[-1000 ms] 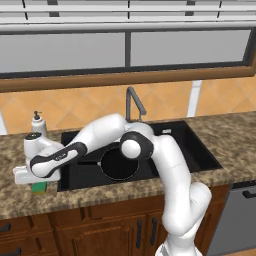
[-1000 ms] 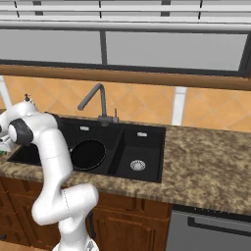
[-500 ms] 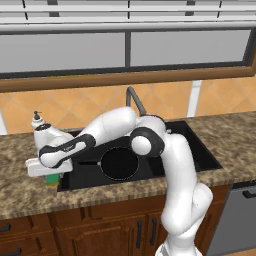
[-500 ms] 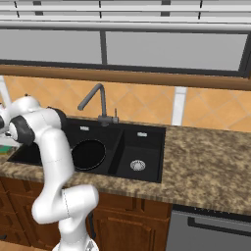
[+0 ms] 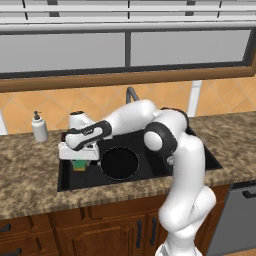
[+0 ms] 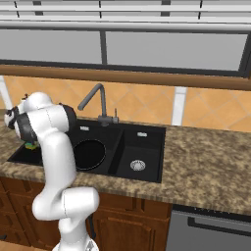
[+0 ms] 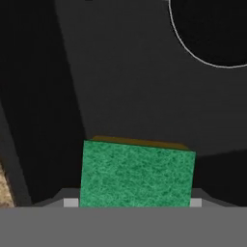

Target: Pick the pan and sponge and place them into the sink. Then turn on the water.

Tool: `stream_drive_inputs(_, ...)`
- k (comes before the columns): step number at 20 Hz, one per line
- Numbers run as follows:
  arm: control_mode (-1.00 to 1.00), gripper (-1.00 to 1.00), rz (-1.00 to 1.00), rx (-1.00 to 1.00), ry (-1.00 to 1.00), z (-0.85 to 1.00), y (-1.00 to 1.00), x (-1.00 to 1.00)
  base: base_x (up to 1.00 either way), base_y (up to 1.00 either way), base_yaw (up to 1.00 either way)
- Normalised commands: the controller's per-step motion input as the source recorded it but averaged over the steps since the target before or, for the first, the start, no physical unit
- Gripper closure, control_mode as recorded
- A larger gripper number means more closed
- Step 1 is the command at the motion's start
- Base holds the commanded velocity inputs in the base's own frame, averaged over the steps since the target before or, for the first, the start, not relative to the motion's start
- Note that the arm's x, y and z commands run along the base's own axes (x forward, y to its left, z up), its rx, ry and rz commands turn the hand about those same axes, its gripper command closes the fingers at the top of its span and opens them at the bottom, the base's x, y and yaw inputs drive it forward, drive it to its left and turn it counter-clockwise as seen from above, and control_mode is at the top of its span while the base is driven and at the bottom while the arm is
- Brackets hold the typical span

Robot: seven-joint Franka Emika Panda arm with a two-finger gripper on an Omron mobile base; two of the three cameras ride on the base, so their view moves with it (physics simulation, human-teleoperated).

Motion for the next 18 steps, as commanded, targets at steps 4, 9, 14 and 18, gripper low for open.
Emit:
stream_drive_inputs(4, -1.00, 1.00, -0.22, 0.00, 0.03, -0.26, -1.00, 0.36, 0.00, 0.00, 0.00)
stream_drive_inputs(9, -1.00, 1.00, -0.13, -0.02, 0.00, -0.60, -0.81, 0.17, 0.00, 0.00, 0.00)
stream_drive_inputs(14, -1.00, 1.00, -0.04, -0.06, -0.07, -0.65, -0.44, 0.08, 0.00, 0.00, 0.00)
stream_drive_inputs(18, -1.00, 1.00, 0.00, -0.01, -0.03, -0.19, 0.01, 0.20, 0.00, 0.00, 0.00)
